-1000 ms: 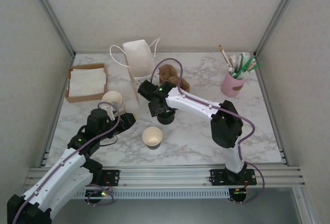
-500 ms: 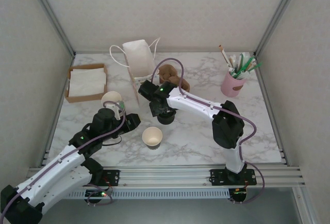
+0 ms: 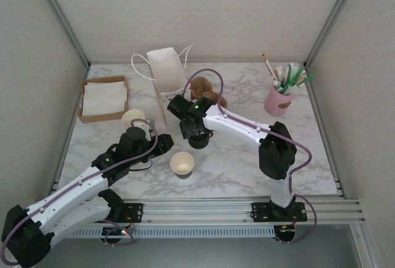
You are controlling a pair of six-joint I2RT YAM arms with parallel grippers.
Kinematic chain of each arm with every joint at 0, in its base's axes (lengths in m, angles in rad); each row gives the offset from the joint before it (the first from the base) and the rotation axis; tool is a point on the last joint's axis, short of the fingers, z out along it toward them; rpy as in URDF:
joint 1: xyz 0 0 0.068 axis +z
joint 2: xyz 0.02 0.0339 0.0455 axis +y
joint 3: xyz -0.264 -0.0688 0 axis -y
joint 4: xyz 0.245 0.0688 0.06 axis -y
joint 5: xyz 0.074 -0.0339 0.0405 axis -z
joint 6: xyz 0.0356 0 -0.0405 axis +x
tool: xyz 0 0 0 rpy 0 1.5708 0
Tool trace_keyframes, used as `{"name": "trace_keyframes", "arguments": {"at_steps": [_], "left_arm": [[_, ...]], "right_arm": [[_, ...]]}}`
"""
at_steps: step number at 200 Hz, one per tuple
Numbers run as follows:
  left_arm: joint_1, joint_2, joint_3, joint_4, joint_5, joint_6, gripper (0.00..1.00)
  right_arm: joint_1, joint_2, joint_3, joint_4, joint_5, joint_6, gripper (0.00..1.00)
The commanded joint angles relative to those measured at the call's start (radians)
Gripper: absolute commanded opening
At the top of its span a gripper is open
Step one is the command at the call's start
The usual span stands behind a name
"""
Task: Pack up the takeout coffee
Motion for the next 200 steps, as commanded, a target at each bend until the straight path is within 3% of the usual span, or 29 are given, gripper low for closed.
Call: {"name": "trace_keyframes", "arguments": {"at_steps": [1,75,121,200], "left_arm": [[-0.013,0.019,-0.002,0.073,0.006,-0.015,0.40],[-0.053,0.102,-0.031,0.210,-0.002,-0.063,0.29],[-0.056,0.159,-0.069,0.296,-0.009,-0.079,0.29],[-0.055,0.282,-0.086,0.444,0.077,-0.104,0.32]], "right_arm": [[-0.017,-0.045,-0.022,0.018,-0.041,-0.010,0.71],[-0.050,-0.063,-0.061,0.053,-0.098,-0.017,0.71],[-0.066,-0.082,-0.079,0.068,-0.127,-0.020,0.72],[-0.073,-0.085,-0.096,0.077,-0.133,-0.023,0.71]]}}
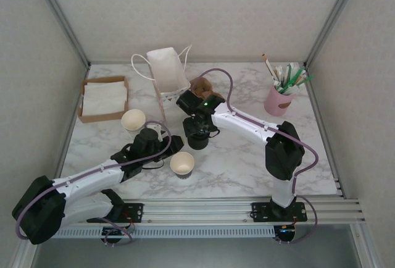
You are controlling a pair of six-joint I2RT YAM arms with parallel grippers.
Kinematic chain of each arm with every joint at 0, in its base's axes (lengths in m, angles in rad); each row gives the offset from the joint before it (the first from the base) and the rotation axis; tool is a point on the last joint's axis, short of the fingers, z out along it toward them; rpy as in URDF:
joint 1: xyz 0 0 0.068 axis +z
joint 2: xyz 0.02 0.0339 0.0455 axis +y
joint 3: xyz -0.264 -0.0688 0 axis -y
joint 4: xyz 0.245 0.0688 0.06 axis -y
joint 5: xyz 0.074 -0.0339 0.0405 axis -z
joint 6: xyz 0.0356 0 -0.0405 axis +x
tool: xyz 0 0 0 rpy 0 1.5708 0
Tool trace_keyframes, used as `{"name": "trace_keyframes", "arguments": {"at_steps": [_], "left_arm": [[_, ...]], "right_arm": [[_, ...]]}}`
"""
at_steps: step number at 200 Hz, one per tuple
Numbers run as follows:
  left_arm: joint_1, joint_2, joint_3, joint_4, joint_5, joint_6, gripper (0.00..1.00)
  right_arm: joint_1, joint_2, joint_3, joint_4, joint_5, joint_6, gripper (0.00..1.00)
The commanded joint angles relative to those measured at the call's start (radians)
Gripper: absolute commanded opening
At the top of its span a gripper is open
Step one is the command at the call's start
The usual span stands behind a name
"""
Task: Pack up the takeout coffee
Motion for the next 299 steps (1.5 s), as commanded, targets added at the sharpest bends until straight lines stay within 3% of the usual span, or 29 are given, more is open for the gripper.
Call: {"name": "trace_keyframes", "arguments": {"at_steps": [1,162,299], "left_arm": [[-0.006,0.032,-0.001,0.083,0.038,-0.011,0.32],[0.074,0.149,-0.065,0.308,0.173,-0.039,0.24],[0.132,0.267,-0.147,0.611,0.304,-0.132,0.23]], "right_arm": [[-0.008,-0.026,-0.016,0.002,-0.010,-0.007,0.71],[-0.011,-0.012,-0.015,0.003,-0.042,-0.004,0.69],[-0.019,-0.015,-0.028,0.019,-0.065,0.005,0.69]]}}
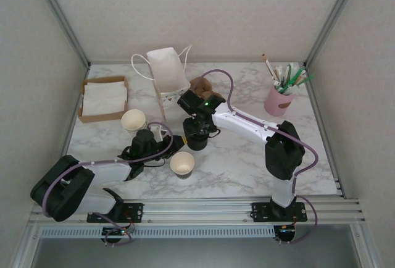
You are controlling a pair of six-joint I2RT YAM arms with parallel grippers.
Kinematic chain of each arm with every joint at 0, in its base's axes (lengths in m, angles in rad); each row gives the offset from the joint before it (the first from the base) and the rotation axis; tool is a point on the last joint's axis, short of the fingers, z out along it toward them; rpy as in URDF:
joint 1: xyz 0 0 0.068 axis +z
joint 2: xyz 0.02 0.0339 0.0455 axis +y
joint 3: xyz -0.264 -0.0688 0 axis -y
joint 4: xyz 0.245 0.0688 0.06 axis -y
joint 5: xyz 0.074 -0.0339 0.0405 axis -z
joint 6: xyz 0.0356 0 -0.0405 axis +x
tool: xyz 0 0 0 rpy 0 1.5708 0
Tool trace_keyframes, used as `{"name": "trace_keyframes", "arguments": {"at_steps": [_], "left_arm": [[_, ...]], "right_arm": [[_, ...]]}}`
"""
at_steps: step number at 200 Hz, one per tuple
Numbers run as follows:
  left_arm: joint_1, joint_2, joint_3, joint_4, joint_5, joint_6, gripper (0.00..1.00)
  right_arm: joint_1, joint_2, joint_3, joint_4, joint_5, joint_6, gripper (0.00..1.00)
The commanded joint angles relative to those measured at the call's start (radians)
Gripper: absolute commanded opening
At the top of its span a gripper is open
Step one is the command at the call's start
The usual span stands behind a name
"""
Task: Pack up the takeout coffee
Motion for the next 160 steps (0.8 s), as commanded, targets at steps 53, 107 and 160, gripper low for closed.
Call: {"name": "trace_keyframes", "arguments": {"at_steps": [53,107,160], "left_arm": [[0.034,0.061,-0.025,0.175,0.058,-0.031,0.23],[0.043,0.105,-0.029,0.211,0.062,-0.032,0.21],[0.046,0.160,-0.022,0.258,0.068,-0.040,0.20]], "right_arm": [[-0.010,-0.021,-0.018,0.002,-0.028,0.009,0.69],[-0.010,-0.026,-0.027,0.005,-0.032,0.008,0.68],[-0.011,-0.037,-0.032,0.008,-0.037,0.008,0.68]]}}
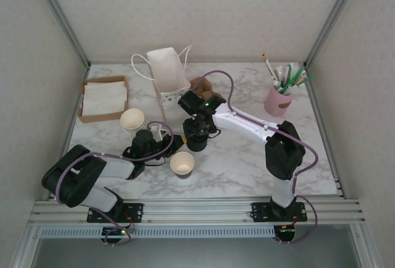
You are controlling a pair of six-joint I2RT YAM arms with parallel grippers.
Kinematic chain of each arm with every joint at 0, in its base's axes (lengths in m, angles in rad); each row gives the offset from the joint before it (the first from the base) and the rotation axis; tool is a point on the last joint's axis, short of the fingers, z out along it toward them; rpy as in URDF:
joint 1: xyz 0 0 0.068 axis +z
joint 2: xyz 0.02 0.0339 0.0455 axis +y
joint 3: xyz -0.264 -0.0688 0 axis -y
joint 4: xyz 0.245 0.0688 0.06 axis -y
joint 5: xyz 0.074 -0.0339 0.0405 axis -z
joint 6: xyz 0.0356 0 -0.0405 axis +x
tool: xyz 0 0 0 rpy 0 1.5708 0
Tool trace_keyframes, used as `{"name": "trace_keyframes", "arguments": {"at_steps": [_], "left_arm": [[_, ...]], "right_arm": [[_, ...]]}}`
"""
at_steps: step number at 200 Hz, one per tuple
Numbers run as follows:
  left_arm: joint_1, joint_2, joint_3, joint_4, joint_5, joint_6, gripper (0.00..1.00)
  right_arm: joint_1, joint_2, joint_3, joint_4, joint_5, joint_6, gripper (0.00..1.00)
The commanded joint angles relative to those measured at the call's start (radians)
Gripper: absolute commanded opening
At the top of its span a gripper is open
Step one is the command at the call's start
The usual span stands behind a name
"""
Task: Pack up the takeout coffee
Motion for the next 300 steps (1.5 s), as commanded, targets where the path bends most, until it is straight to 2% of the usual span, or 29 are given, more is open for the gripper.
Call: {"name": "trace_keyframes", "arguments": {"at_steps": [1,22,48,218,300], "left_arm": [[0.011,0.027,-0.003,0.072,0.022,-0.016,0.20],[0.011,0.035,0.000,0.085,0.022,-0.018,0.20],[0.011,0.043,0.003,0.095,0.020,-0.018,0.26],[0.013,0.118,0.012,0.132,0.026,-0.023,0.26],[0.013,0.016,0.009,0.086,0.021,-0.009,0.31]], "right_arm": [[-0.008,-0.034,-0.017,-0.005,-0.015,0.008,0.68],[-0.007,-0.036,-0.019,-0.004,-0.019,0.009,0.68],[-0.008,-0.037,-0.025,0.001,-0.027,0.008,0.67],[-0.012,-0.064,-0.037,0.001,-0.045,0.000,0.66],[-0.019,-0.054,-0.041,0.005,-0.048,-0.002,0.66]]}}
